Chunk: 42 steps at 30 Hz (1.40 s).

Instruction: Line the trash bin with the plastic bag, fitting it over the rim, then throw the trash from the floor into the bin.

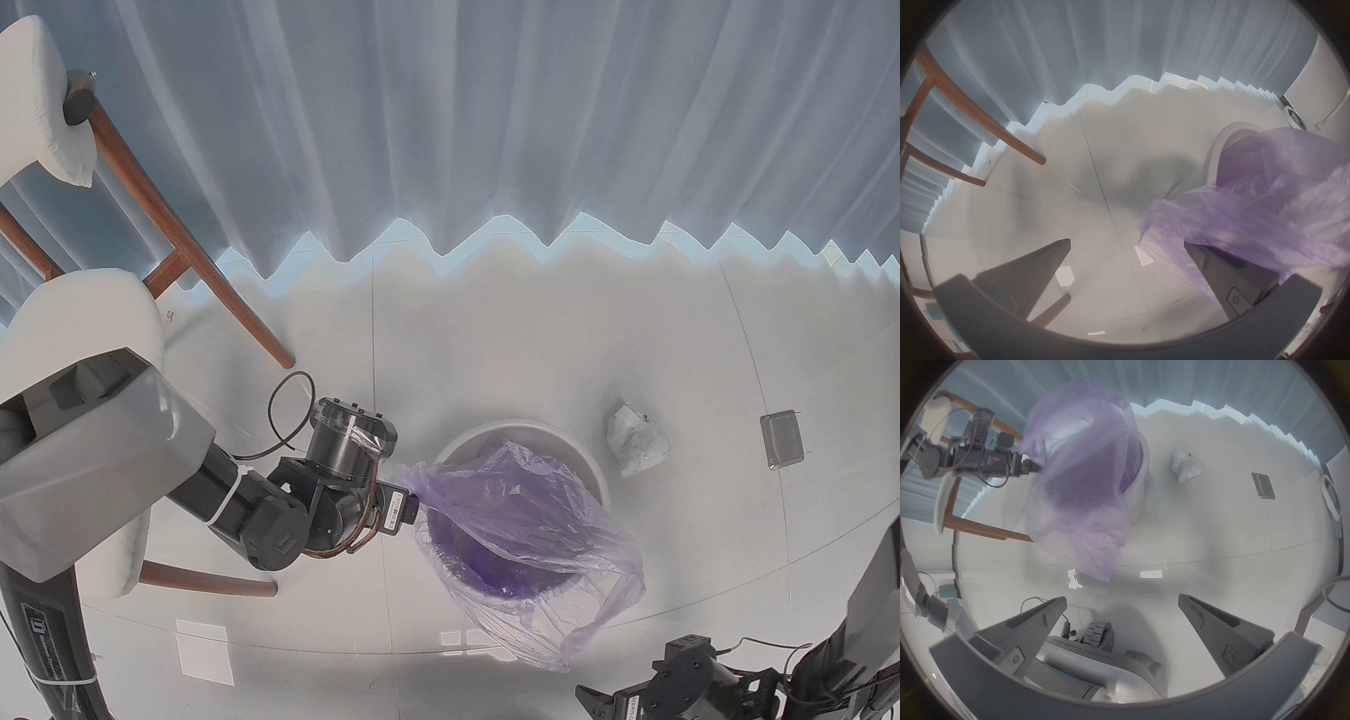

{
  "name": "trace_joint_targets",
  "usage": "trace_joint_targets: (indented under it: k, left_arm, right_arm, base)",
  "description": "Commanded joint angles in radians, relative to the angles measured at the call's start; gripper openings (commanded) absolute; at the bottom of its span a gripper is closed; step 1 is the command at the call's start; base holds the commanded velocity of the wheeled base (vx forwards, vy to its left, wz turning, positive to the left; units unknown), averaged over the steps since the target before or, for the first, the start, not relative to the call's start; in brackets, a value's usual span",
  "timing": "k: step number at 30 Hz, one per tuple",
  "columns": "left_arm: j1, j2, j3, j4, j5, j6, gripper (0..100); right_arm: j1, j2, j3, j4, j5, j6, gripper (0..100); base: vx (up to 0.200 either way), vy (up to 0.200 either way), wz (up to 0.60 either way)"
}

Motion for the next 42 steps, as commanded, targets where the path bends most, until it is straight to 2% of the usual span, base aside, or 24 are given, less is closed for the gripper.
trace_joint_targets:
  k: [1, 9, 13, 14, 20, 23, 24, 29, 31, 32, 33, 37, 42]
  left_arm:
    - [0.001, -0.087, 0.057, -0.002, -0.002, 0.006, 100]
    - [-0.024, -0.165, 0.103, -0.004, -0.006, 0.009, 100]
    - [-0.037, -0.197, 0.116, -0.002, -0.009, 0.011, 100]
    - [-0.047, -0.225, 0.136, -0.001, -0.025, 0.012, 100]
    - [-0.053, -0.305, 0.250, -0.028, -0.098, 0.071, 100]
    - [-0.050, -0.322, 0.265, -0.044, -0.128, 0.095, 100]
    - [-0.047, -0.328, 0.265, -0.048, -0.160, 0.112, 100]
    - [-0.050, -0.319, 0.265, -0.109, -0.279, 0.177, 100]
    - [-0.050, -0.316, 0.264, -0.114, -0.289, 0.181, 100]
    - [-0.053, -0.299, 0.256, -0.136, -0.358, 0.219, 100]
    - [-0.056, -0.289, 0.256, -0.140, -0.385, 0.235, 100]
    - [-0.074, -0.283, 0.264, -0.159, -0.436, 0.252, 100]
    - [-0.070, -0.274, 0.267, -0.157, -0.447, 0.290, 100]
  right_arm:
    - [0.006, -0.147, 0.041, -0.010, -0.003, -0.021, 100]
    - [-0.007, -0.210, 0.099, -0.204, 0.060, -0.054, 100]
    - [-0.050, -0.204, 0.099, -0.218, 0.062, -0.093, 100]
    - [-0.101, -0.199, 0.099, -0.221, 0.062, -0.144, 100]
    - [-0.257, -0.201, 0.084, -0.224, 0.063, -0.250, 100]
    - [-0.308, -0.199, 0.088, -0.223, 0.065, -0.281, 100]
    - [-0.326, -0.193, 0.096, -0.223, 0.079, -0.282, 100]
    - [-0.330, -0.188, 0.082, -0.227, 0.106, -0.284, 100]
    - [-0.330, -0.188, 0.081, -0.227, 0.106, -0.285, 100]
    - [-0.317, -0.177, 0.064, -0.229, 0.111, -0.288, 100]
    - [-0.313, -0.167, 0.051, -0.231, 0.114, -0.288, 100]
    - [-0.300, -0.147, 0.022, -0.232, 0.115, -0.288, 100]
    - [-0.257, -0.128, 0.015, -0.232, 0.120, -0.287, 100]
  base:
    - [0.000, 0.000, 0.00]
    - [0.000, 0.000, 0.00]
    - [0.000, 0.000, 0.00]
    - [0.000, 0.000, 0.00]
    - [0.000, 0.000, 0.00]
    - [0.000, 0.000, 0.00]
    - [0.000, 0.000, 0.00]
    - [0.000, 0.000, 0.00]
    - [0.000, 0.000, 0.00]
    - [0.000, 0.000, 0.00]
    - [0.000, 0.000, 0.00]
    - [0.000, 0.000, 0.00]
    - [0.000, 0.000, 0.00]
